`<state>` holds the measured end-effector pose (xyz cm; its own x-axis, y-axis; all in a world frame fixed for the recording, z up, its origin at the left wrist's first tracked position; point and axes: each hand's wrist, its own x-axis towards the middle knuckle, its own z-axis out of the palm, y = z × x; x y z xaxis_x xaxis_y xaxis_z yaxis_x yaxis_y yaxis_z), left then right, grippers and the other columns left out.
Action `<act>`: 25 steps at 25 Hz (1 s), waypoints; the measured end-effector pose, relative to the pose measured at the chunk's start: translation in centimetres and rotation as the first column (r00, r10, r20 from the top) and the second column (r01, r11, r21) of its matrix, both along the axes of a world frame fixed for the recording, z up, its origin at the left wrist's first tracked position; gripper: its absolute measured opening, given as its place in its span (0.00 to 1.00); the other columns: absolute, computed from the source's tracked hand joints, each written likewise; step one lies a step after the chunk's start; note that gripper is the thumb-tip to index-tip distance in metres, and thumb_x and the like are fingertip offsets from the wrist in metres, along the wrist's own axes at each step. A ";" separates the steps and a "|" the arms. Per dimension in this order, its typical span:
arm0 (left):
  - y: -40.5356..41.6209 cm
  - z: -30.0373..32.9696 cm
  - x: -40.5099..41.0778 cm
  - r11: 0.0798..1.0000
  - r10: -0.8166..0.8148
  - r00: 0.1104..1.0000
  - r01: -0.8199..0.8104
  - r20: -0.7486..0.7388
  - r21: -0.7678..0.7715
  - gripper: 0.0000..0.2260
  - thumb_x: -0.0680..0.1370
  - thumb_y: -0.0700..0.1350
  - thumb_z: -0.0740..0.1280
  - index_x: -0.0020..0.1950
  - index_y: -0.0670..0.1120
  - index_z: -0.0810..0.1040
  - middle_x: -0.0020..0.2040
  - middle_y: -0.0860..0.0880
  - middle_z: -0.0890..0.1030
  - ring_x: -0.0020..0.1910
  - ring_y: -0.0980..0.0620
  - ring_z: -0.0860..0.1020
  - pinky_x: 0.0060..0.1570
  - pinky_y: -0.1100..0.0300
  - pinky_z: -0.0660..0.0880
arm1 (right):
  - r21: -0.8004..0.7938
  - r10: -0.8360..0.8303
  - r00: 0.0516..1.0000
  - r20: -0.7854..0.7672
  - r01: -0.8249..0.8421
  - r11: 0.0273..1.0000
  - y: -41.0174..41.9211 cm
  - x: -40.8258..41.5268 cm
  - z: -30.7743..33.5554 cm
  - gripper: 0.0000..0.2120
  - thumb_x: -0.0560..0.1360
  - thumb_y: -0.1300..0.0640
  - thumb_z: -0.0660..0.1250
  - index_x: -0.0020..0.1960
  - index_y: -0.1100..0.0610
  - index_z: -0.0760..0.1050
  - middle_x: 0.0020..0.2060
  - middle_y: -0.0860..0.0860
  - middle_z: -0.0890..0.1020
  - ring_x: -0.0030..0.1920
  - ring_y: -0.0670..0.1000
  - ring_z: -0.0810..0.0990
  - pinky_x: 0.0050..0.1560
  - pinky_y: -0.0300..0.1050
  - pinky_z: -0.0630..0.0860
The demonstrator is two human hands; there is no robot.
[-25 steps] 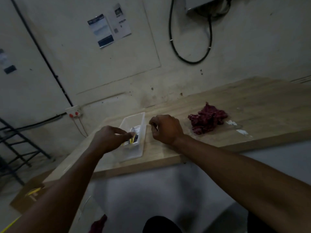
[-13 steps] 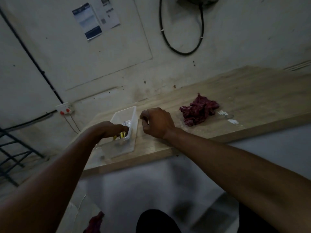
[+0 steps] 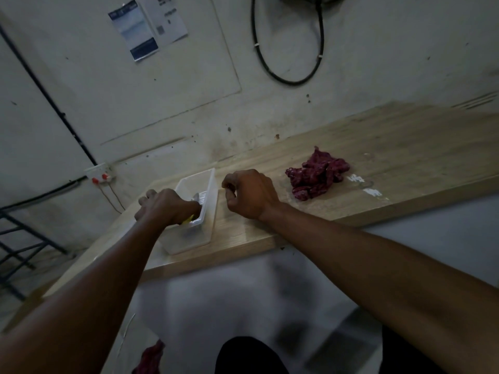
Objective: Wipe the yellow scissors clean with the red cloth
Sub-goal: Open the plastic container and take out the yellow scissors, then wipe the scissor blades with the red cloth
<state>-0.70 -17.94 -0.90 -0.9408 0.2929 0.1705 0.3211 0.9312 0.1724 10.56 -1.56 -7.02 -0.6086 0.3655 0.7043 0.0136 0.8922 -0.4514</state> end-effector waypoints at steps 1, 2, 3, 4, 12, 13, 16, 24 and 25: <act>0.0 0.2 0.0 0.999 -0.012 1.000 0.012 0.018 0.030 0.28 0.64 0.65 0.72 0.48 0.42 0.80 0.61 0.37 0.76 0.62 0.37 0.73 0.57 0.46 0.75 | -0.002 -0.002 1.000 0.001 0.002 1.000 0.0 0.0 0.0 0.11 0.74 0.53 0.69 0.55 0.50 0.84 0.49 0.49 0.87 0.49 0.56 0.85 0.47 0.47 0.77; 0.1 0.3 -0.3 0.997 -0.018 0.999 0.014 0.048 0.079 0.26 0.64 0.64 0.74 0.45 0.43 0.79 0.57 0.39 0.78 0.59 0.39 0.75 0.57 0.46 0.77 | -0.007 -0.004 1.000 0.004 0.004 1.000 0.0 0.0 0.0 0.11 0.74 0.53 0.69 0.55 0.50 0.84 0.49 0.48 0.87 0.49 0.55 0.85 0.47 0.46 0.77; 0.1 0.2 -0.5 0.990 -0.037 0.997 0.026 0.075 0.140 0.23 0.66 0.61 0.76 0.44 0.42 0.78 0.52 0.40 0.80 0.55 0.40 0.77 0.56 0.46 0.78 | -0.017 -0.004 1.000 0.008 0.004 1.000 0.2 0.1 -0.1 0.11 0.74 0.53 0.69 0.55 0.50 0.84 0.49 0.48 0.87 0.49 0.55 0.85 0.48 0.47 0.78; 0.0 0.1 -0.5 0.975 -0.052 0.996 0.034 0.078 0.219 0.20 0.68 0.57 0.77 0.43 0.41 0.78 0.47 0.41 0.81 0.51 0.41 0.79 0.55 0.47 0.80 | -0.029 -0.005 1.000 0.011 0.005 1.000 0.2 0.1 -0.2 0.11 0.74 0.52 0.70 0.55 0.49 0.84 0.49 0.48 0.87 0.49 0.55 0.85 0.48 0.47 0.79; -2.0 2.4 0.6 0.559 0.019 0.999 -0.049 0.046 0.828 0.17 0.67 0.57 0.75 0.39 0.42 0.85 0.39 0.40 0.83 0.44 0.40 0.82 0.43 0.49 0.76 | -0.123 -0.069 0.993 -0.098 0.057 0.991 0.8 0.1 -0.8 0.09 0.72 0.50 0.68 0.50 0.49 0.83 0.44 0.46 0.87 0.45 0.52 0.86 0.47 0.46 0.82; -2.2 3.1 1.1 0.507 -0.019 1.000 0.011 -0.001 0.862 0.17 0.69 0.57 0.75 0.40 0.43 0.86 0.37 0.42 0.81 0.45 0.41 0.82 0.42 0.52 0.76 | -0.167 -0.078 0.989 -0.129 0.056 0.984 0.9 0.0 -0.8 0.10 0.71 0.49 0.67 0.49 0.48 0.84 0.43 0.45 0.87 0.44 0.50 0.86 0.46 0.45 0.82; -1.5 4.8 3.7 0.200 -0.124 0.989 0.101 -0.077 0.975 0.14 0.78 0.53 0.72 0.36 0.47 0.83 0.35 0.43 0.81 0.41 0.43 0.82 0.44 0.44 0.81 | -0.351 -0.071 0.968 -0.240 -0.019 0.936 1.0 0.2 0.4 0.05 0.73 0.50 0.70 0.45 0.47 0.85 0.38 0.43 0.87 0.37 0.42 0.85 0.43 0.44 0.83; 5.6 2.1 10.1 0.067 -0.258 0.944 0.229 -0.205 0.971 0.22 0.80 0.61 0.68 0.37 0.45 0.84 0.33 0.39 0.82 0.34 0.36 0.82 0.32 0.41 0.81 | -0.582 0.273 0.887 -0.373 -0.453 0.675 -2.0 6.6 6.6 0.22 0.80 0.41 0.67 0.42 0.59 0.84 0.32 0.57 0.85 0.28 0.56 0.83 0.30 0.44 0.77; 6.2 1.5 10.7 0.070 -0.277 0.936 0.244 -0.216 0.967 0.22 0.80 0.61 0.67 0.37 0.46 0.83 0.32 0.40 0.82 0.32 0.40 0.81 0.31 0.43 0.79 | -0.579 0.267 0.897 -0.352 -0.432 0.691 -1.2 7.3 6.2 0.22 0.81 0.42 0.67 0.42 0.59 0.84 0.31 0.57 0.84 0.27 0.55 0.82 0.30 0.44 0.76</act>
